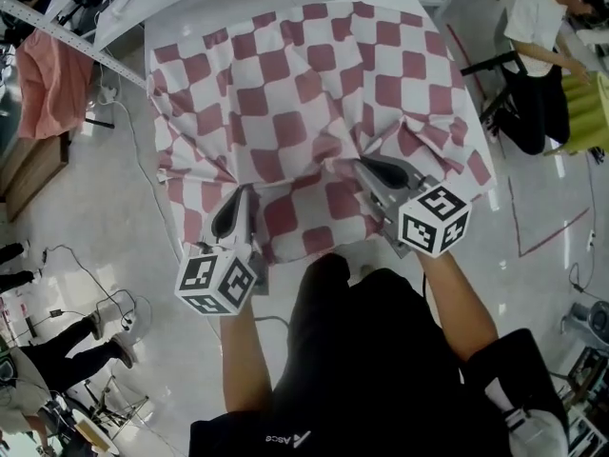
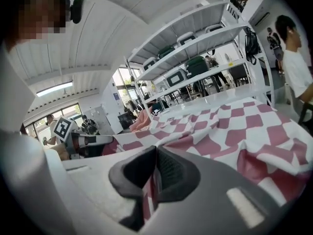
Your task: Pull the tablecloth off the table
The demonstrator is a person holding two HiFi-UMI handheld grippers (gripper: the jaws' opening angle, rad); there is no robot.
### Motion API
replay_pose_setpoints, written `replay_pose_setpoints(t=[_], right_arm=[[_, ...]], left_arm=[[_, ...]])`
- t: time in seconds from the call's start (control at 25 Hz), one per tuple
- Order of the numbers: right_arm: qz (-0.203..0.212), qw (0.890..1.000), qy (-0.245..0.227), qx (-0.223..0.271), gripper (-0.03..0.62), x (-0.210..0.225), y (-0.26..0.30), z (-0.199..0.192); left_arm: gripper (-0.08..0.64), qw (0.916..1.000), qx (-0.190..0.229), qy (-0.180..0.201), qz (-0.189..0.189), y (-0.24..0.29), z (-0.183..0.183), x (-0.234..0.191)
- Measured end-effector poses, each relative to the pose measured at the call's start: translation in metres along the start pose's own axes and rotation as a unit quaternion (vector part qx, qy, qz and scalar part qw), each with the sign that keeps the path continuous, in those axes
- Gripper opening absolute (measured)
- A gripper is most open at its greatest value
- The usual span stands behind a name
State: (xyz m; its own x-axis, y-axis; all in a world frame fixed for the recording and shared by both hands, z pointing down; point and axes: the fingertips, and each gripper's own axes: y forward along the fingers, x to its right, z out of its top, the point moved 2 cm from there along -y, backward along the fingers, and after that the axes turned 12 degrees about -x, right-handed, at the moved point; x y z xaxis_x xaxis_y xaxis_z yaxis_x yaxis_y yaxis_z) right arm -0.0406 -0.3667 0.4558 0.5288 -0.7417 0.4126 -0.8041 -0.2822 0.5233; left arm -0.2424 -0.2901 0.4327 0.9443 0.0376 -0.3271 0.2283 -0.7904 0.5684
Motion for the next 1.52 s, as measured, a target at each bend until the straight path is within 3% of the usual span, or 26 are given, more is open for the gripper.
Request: replay_pose_setpoints(t=[0.32,0.52,0.76,1.08,1.24,1.52], right_arm=[[0.047,0.997,-0.013,0.058,0.009,-0.032,-0.079,-0.023],[0.079,0.992,-0.043,0.087,0.009,-0.059,-0.136,-0.042],[0.101,0.984,-0.076,0.122,0.009,-0.168,-0.24,-0.118],[0.121,0.977,-0.075,0.159,0.009,-0.16,-0.269,-0.069],[0.114,0.974,-0.084,0.176,0.009,-0.185,-0.291,-0.058],[0.055,0.965,-0.092,0.238,0.009,-0.266,-0.355,-0.111]], left_arm=[[0.008,0.997,0.072,-0.014,0.022,-0.077,-0.025,0.058],[0.008,0.9896,0.13,-0.028,0.054,-0.134,-0.053,0.1],[0.008,0.9799,0.189,-0.029,0.056,-0.271,-0.128,0.173],[0.009,0.9671,0.244,-0.048,0.053,-0.28,-0.074,0.203],[0.009,0.9646,0.259,-0.045,0.023,-0.303,-0.063,0.218],[0.009,0.9553,0.28,-0.017,-0.094,-0.378,-0.118,0.25]])
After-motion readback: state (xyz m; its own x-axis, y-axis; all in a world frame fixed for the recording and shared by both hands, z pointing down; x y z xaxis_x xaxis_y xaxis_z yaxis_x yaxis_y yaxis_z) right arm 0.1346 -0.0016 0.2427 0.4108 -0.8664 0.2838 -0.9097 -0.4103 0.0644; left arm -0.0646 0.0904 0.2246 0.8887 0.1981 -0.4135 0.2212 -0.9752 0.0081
